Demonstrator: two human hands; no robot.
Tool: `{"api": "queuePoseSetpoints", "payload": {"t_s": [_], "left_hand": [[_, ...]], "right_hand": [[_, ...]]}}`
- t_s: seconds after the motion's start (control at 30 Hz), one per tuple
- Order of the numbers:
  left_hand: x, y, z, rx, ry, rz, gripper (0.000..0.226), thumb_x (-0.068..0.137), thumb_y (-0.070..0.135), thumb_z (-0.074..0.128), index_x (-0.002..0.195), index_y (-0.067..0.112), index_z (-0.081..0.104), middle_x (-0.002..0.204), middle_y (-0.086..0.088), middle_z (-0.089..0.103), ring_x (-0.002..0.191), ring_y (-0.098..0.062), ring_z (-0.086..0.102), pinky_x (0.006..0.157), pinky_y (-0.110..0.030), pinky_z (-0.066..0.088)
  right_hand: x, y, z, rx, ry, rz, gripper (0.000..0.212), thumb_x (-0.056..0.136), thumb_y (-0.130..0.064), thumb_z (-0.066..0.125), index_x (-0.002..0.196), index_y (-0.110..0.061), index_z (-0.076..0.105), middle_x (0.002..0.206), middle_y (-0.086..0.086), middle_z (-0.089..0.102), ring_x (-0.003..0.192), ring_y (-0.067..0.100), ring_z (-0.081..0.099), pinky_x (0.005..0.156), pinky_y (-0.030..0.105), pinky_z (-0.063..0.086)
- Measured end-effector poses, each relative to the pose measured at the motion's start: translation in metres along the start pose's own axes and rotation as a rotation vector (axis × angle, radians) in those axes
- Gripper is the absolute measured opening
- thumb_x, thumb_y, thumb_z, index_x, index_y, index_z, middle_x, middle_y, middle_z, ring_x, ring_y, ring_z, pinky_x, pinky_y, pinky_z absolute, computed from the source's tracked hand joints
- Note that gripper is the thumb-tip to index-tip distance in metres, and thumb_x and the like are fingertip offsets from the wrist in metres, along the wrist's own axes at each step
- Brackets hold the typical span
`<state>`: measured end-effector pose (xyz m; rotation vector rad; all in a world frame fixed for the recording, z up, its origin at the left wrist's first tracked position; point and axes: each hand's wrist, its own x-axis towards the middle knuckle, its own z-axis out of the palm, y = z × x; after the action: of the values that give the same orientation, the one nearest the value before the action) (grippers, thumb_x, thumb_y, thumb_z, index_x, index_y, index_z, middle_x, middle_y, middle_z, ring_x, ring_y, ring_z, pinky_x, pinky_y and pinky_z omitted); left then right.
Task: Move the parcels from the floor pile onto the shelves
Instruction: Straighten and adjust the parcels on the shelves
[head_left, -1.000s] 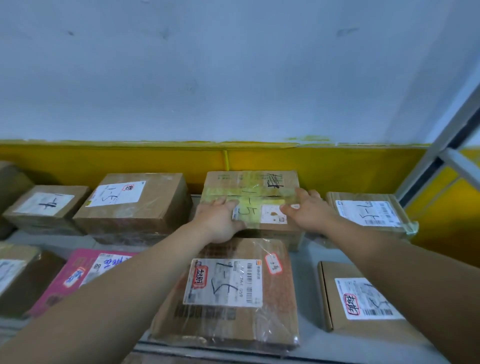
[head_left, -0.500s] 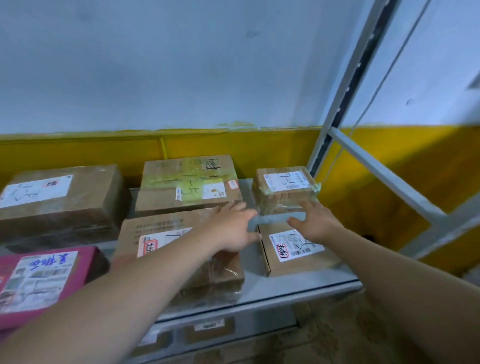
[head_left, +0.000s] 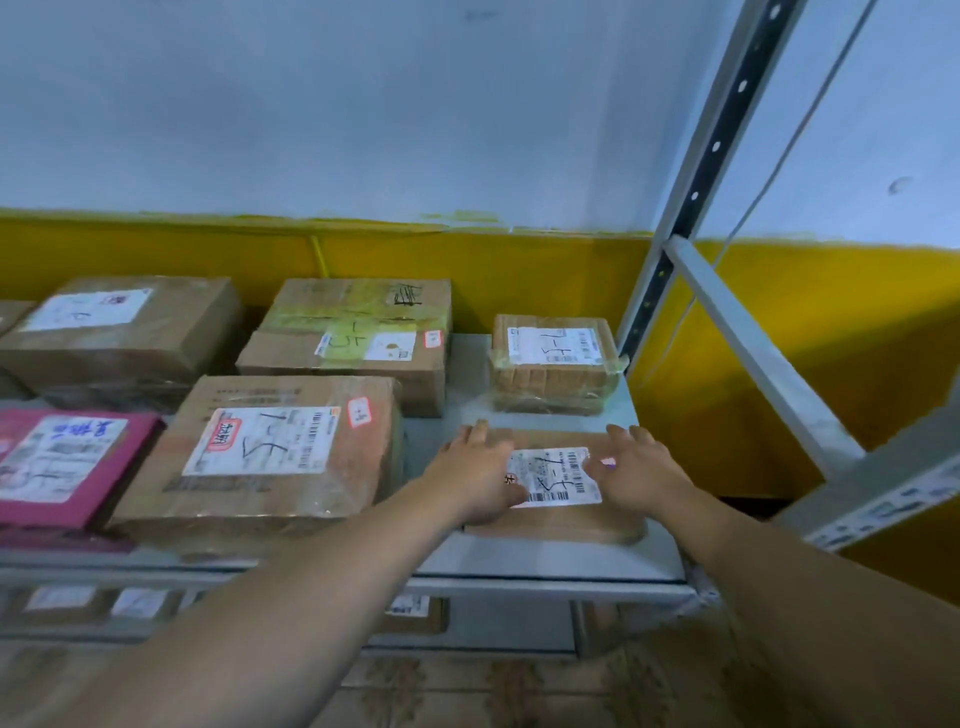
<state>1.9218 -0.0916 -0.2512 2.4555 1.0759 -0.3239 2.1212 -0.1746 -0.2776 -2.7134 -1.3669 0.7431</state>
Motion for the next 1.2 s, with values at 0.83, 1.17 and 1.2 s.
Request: {"api": "queuePoseSetpoints", "payload": {"t_s": [0.83,1.17,1.2], "left_hand": [[-0.006,0.005,-0.006,0.067,0.064,-0.109,0.08,0.09,0.058,0.053,0.154,0.029,0.015,0.163,-0.007,0.002,0.149,-0.029,-0.001,0.12,-0.048,0.012],[-0.01,-0.073,-0.065,0.225,0.187,-0.245,0.078,0.089,0.066,0.043,0.153,0.03,0.018,0.163,-0.002,0.005,0.149,-0.028,-0.001,0.116,-0.061,0.004],[-0.009,-0.081,-0.065,0.217,0.182,-0.274,0.079,0.088,0.068,0.043,0.153,0.031,0.017,0.163,-0.001,0.004,0.149,-0.028,-0.003,0.114,-0.065,0.002]], "right_hand": [[0.008,-0.014,-0.004,-0.002,0.07,-0.104,0.078,0.097,-0.057,0.041,0.157,-0.019,0.009,0.165,0.008,-0.001,0.15,0.031,0.007,0.116,0.049,0.022],[0.019,-0.064,-0.04,-0.014,0.163,-0.147,0.073,0.097,-0.052,0.045,0.155,-0.015,0.019,0.158,0.013,0.022,0.145,0.036,0.02,0.116,0.049,0.025],[0.021,-0.068,-0.039,-0.031,0.163,-0.148,0.074,0.096,-0.053,0.044,0.154,-0.015,0.019,0.157,0.014,0.024,0.145,0.036,0.021,0.117,0.05,0.025]]}}
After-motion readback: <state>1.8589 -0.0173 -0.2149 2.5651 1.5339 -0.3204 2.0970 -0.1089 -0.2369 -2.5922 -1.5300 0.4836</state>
